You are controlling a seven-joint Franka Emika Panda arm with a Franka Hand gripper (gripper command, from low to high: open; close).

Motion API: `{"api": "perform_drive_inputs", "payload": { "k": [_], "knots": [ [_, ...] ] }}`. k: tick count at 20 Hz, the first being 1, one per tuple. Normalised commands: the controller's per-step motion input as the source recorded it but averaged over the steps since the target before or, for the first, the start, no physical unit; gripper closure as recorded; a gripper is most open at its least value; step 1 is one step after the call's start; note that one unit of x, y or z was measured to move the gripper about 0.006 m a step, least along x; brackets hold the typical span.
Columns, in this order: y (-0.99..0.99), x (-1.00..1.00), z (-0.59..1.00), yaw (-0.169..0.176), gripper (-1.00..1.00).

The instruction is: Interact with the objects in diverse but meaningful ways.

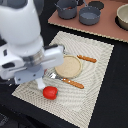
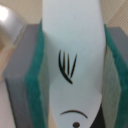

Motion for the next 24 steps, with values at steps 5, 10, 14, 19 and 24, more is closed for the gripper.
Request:
{"api": "perform_drive_inputs", "payload": {
  "k": [5,10,14,19,24],
  "knots": [
    [0.94,0.00,0.34,0.053,1.00],
    [0.99,0.03,0.14,0.017,1.00],
    [1.00,0.04,0.02,0.005,1.00],
    [1.00,0.01,0.00,0.007,1.00],
    [1.00,0.01,0.00,0.011,1.00]
  ]
}}
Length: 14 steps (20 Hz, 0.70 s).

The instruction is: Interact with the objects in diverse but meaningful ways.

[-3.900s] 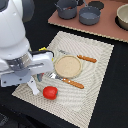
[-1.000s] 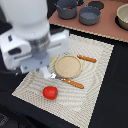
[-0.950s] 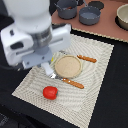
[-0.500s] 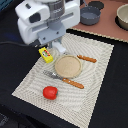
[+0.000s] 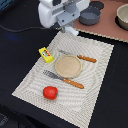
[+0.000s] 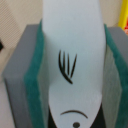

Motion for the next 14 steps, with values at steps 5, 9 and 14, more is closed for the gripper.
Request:
{"api": "perform_drive_inputs", "payload": {
  "k": [5,9,14],
  "knots": [
    [1.00,0.02,0.00,0.012,1.00],
    [1.00,0.12,-0.05,0.016,1.00],
    [1.00,0.30,-0.19,0.016,1.00]
  ]
}}
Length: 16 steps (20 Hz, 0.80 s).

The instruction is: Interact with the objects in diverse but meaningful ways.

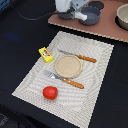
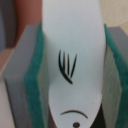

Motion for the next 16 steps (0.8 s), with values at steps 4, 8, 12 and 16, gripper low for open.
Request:
{"api": "perform_drive_inputs", "payload": {
  "k": [4,8,12,16],
  "knots": [
    [1.00,0.42,-0.19,0.024,1.00],
    [0.95,0.49,-0.16,0.018,1.00],
    [0.74,0.62,0.02,0.006,1.00],
    [0.54,0.78,0.58,0.000,1.00]
  ]
}}
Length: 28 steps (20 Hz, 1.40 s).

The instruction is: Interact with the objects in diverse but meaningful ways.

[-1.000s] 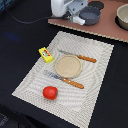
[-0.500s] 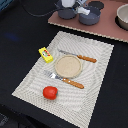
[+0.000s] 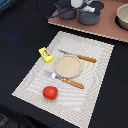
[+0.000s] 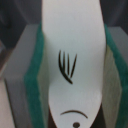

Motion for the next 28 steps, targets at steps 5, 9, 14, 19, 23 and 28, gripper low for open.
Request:
{"api": "perform_drive_inputs", "payload": {
  "k": [5,9,14,19,23,28],
  "knots": [
    [0.40,0.79,0.68,-0.017,-1.00],
    [0.35,0.73,0.87,-0.038,-1.00],
    [0.36,0.59,0.68,-0.036,-1.00],
    [0.33,0.55,0.95,-0.036,-1.00],
    [0.09,0.48,1.00,-0.052,-1.00],
    [-0.55,0.57,0.70,-0.063,-1.00]
  ]
}}
